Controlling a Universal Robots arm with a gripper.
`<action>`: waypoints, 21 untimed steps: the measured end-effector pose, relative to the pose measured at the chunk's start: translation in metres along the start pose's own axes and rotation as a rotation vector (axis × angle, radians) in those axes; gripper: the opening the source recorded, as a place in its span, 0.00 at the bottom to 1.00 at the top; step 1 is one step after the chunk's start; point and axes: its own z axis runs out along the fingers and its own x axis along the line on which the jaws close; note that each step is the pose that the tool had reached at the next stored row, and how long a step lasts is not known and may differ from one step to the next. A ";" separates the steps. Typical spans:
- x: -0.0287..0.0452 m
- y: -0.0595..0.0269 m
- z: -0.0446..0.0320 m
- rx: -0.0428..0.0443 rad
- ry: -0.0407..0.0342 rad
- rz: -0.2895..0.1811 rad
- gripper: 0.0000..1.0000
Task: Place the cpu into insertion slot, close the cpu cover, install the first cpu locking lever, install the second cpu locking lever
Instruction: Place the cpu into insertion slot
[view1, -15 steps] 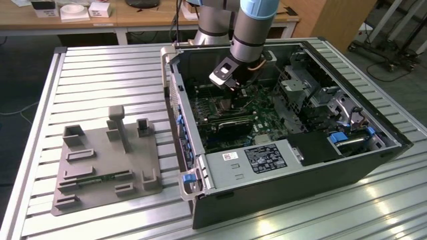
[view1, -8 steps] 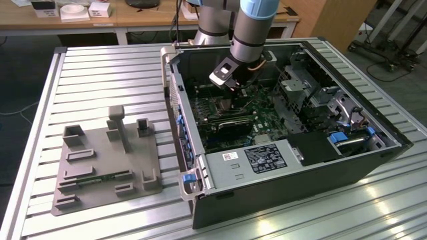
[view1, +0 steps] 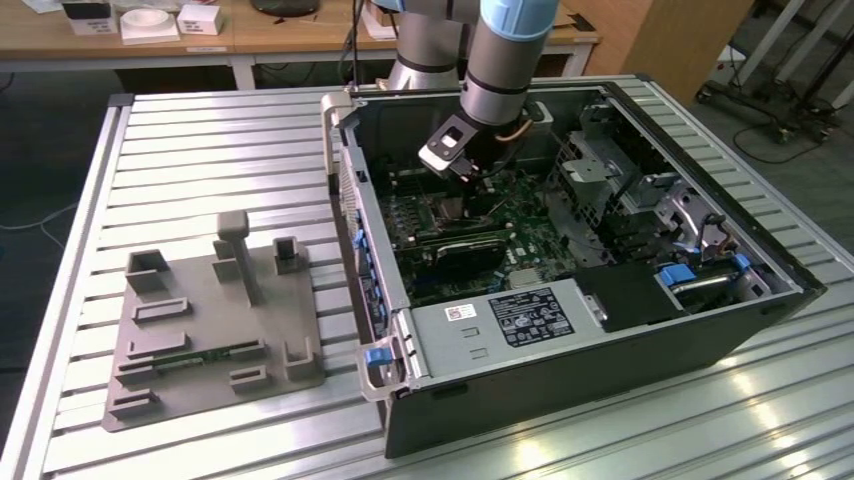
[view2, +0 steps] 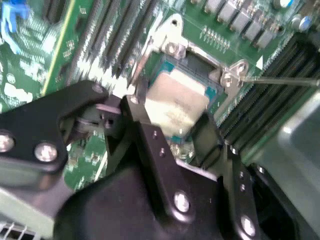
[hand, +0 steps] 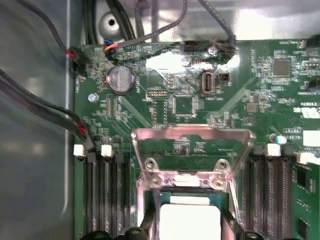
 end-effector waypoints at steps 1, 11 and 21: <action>0.0001 0.0000 0.0000 0.0000 0.0007 0.000 0.60; 0.0002 -0.0001 0.0000 0.0005 0.0007 -0.019 0.60; 0.0004 -0.0001 -0.0039 0.0002 0.0009 -0.021 0.60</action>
